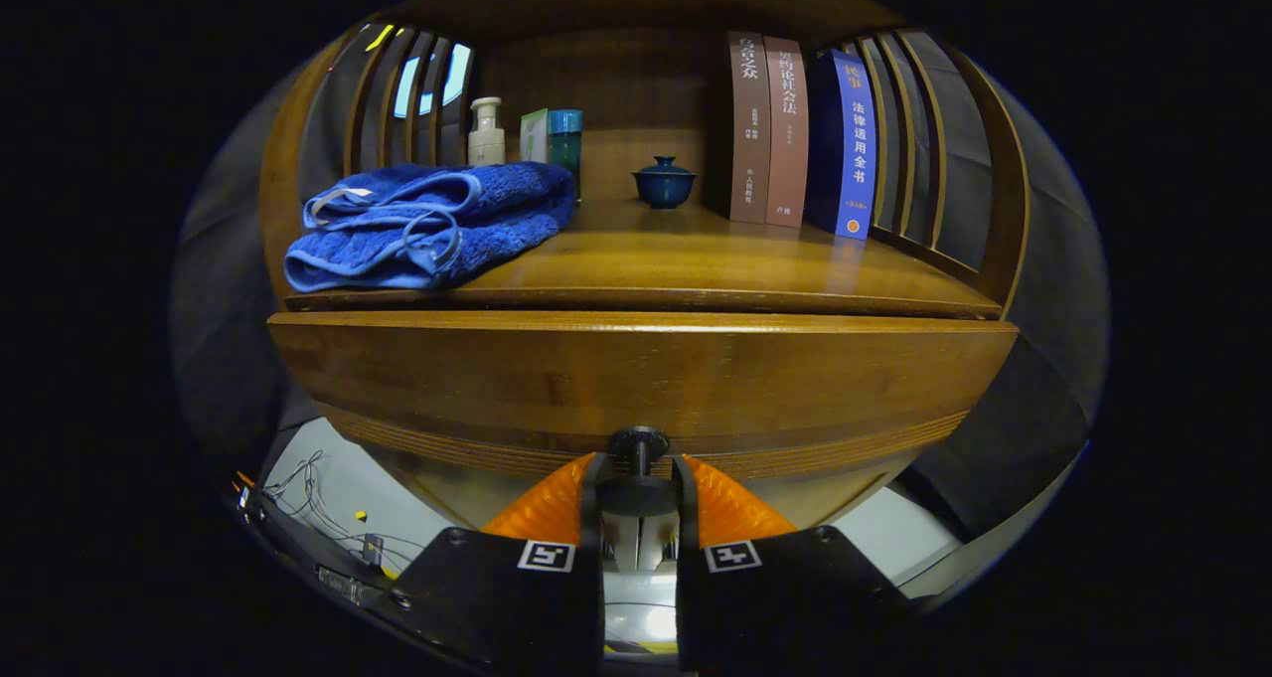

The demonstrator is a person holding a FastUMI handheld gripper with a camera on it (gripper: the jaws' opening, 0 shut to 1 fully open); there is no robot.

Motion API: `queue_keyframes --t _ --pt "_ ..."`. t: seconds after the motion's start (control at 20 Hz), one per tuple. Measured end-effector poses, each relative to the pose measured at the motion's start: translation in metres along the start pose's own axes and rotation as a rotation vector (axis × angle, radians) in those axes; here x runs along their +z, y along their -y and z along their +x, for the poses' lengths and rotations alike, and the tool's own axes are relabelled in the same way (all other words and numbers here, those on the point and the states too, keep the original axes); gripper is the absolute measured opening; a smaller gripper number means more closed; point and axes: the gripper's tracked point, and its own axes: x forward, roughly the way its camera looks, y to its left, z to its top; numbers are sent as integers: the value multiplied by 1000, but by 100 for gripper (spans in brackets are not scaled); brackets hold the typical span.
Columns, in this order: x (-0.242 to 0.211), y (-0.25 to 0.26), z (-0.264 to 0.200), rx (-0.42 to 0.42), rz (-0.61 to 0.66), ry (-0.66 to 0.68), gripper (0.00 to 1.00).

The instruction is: Pull open the drawer, take out the items inside it, and place them on the countertop above the cabinet.

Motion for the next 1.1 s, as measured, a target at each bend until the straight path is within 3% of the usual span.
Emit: queue_keyframes --t 0.65,1.1 --pt "-64 7 -123 15 49 -115 32" --pt "-89 9 -152 16 60 -194 32"
